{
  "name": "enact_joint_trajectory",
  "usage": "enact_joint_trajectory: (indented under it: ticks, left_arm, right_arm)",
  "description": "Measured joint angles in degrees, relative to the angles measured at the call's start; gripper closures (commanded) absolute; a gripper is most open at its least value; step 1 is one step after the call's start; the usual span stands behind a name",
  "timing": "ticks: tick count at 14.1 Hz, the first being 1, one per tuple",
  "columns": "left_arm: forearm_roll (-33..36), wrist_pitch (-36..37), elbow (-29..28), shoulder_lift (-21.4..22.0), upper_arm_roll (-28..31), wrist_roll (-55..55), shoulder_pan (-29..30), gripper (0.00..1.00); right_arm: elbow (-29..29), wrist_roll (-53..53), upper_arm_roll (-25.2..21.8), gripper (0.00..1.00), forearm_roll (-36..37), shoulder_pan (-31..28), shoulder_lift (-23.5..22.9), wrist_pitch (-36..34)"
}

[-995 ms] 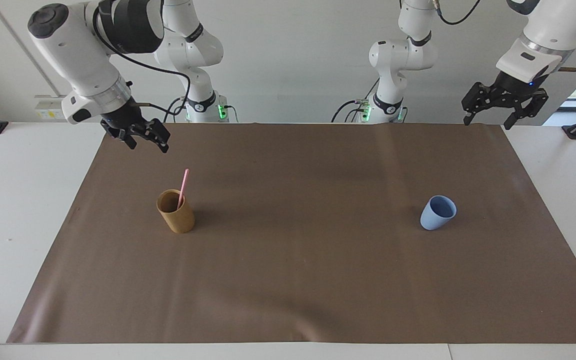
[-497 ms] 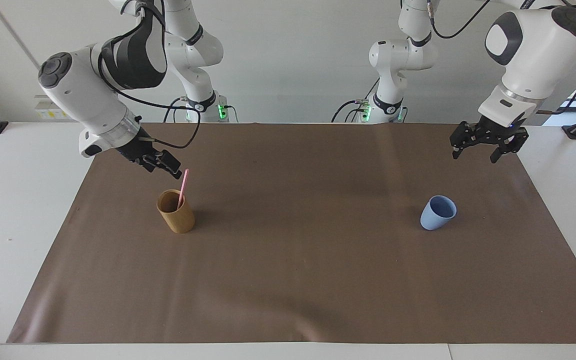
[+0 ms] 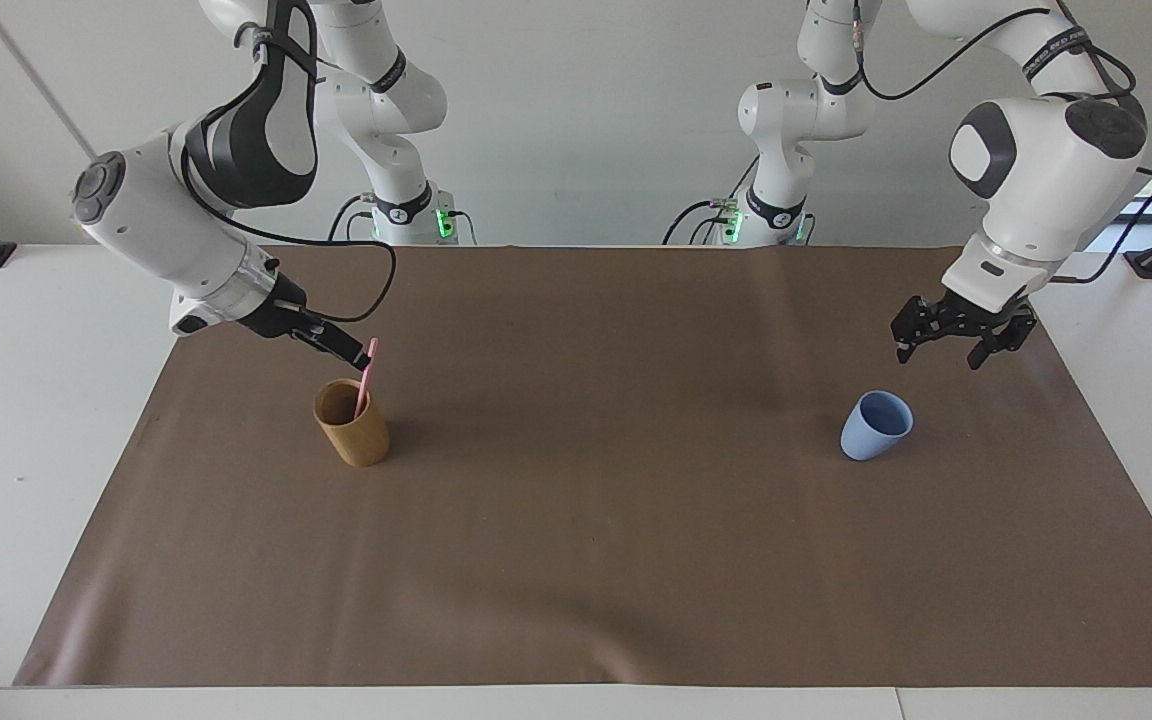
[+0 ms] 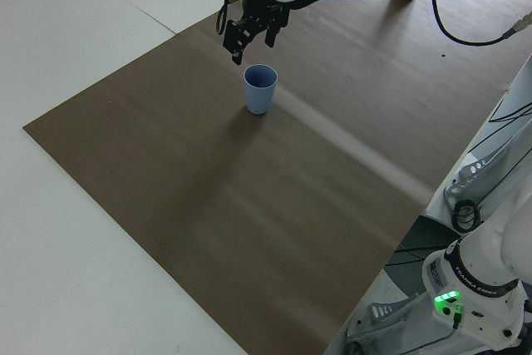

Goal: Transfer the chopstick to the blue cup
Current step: 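Grasp the blue cup with the left gripper while the right gripper reaches the stick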

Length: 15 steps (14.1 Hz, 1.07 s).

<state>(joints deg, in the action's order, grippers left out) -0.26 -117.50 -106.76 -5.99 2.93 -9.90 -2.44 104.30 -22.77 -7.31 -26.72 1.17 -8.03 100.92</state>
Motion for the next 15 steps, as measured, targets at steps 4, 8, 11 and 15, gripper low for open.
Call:
enact_joint_trajectory:
  ticks: [4,8,11,15]
  left_arm:
    - [0.0,-5.0,-0.9,-4.4,0.0,0.0,0.2,0.04]
    - [0.0,-8.6,-3.2,-6.1,0.1,0.0,0.8,0.18]
    - [-0.5,-8.7,-4.0,-6.3,0.1,0.0,1.0,0.45]
    - [-1.9,-8.7,-5.0,-6.3,0.0,0.1,1.0,1.00]
  right_arm:
    - [2.2,-0.2,0.0,0.00,-2.1,-1.1,0.0,0.5]
    - [2.6,-1.6,0.0,0.00,-4.8,-1.0,0.0,2.2]
    - [2.7,-2.4,0.0,0.23,-6.0,-1.0,0.0,3.1]
    - [3.0,-3.7,0.2,0.33,-6.1,-0.6,0.0,3.3]
